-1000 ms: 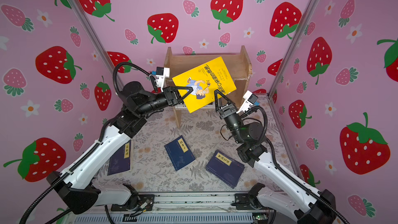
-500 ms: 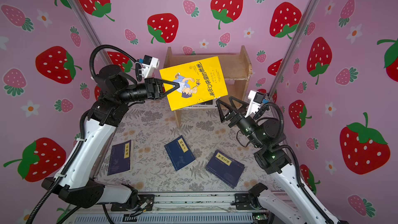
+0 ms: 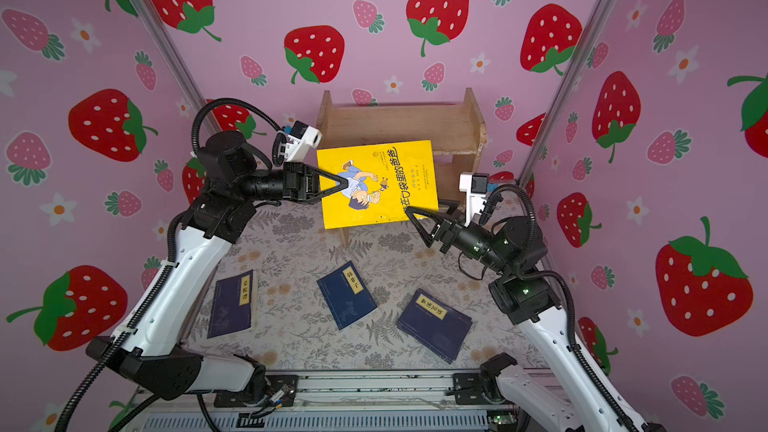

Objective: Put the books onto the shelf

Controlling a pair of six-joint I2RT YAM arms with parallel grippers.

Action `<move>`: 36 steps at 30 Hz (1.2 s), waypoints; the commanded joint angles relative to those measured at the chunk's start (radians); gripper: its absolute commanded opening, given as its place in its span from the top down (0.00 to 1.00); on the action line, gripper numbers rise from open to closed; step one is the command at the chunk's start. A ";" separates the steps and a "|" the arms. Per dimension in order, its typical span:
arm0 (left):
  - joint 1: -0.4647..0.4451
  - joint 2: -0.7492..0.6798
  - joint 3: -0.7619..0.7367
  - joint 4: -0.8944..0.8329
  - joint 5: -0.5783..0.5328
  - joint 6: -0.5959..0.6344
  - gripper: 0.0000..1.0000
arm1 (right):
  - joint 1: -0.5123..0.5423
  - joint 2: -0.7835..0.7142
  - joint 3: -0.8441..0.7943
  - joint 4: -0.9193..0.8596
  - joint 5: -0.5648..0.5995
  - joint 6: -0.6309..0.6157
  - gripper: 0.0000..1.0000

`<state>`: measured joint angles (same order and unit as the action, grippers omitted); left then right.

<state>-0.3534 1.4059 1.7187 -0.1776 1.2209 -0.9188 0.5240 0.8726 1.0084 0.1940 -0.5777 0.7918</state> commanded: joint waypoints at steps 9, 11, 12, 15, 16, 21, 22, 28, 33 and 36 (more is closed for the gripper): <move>0.002 -0.034 -0.015 0.061 0.085 0.052 1.00 | -0.089 -0.003 -0.157 0.358 -0.182 0.307 0.54; 0.003 -0.024 -0.007 0.052 0.089 0.059 1.00 | -0.092 0.003 -0.175 0.402 -0.195 0.338 0.58; 0.003 -0.017 -0.002 0.035 0.088 0.067 1.00 | -0.094 0.007 -0.185 0.422 -0.201 0.354 0.61; 0.003 0.009 0.022 -0.006 0.077 0.090 1.00 | -0.097 0.008 -0.204 0.451 -0.207 0.380 0.70; 0.004 0.018 0.028 -0.017 0.071 0.097 1.00 | -0.097 0.005 -0.209 0.451 -0.204 0.388 0.73; 0.005 0.020 0.010 -0.067 -0.025 0.144 0.96 | -0.102 -0.019 -0.271 0.444 -0.169 0.422 0.86; 0.005 0.015 0.003 -0.079 -0.056 0.158 0.84 | -0.104 -0.023 -0.288 0.445 -0.158 0.435 0.89; 0.010 0.002 0.020 -0.244 -0.245 0.267 0.30 | -0.104 -0.051 -0.419 0.486 -0.106 0.531 0.92; 0.036 -0.066 0.008 -0.419 -0.536 0.386 0.17 | -0.105 -0.095 -0.528 0.552 -0.008 0.598 0.94; 0.079 -0.143 -0.025 -0.472 -0.729 0.411 0.11 | -0.105 -0.084 -0.554 0.611 0.035 0.628 0.95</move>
<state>-0.3069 1.3525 1.6917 -0.5697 0.7158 -0.5823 0.4225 0.8028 0.4511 0.6540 -0.6308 1.3514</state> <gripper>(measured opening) 0.878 0.152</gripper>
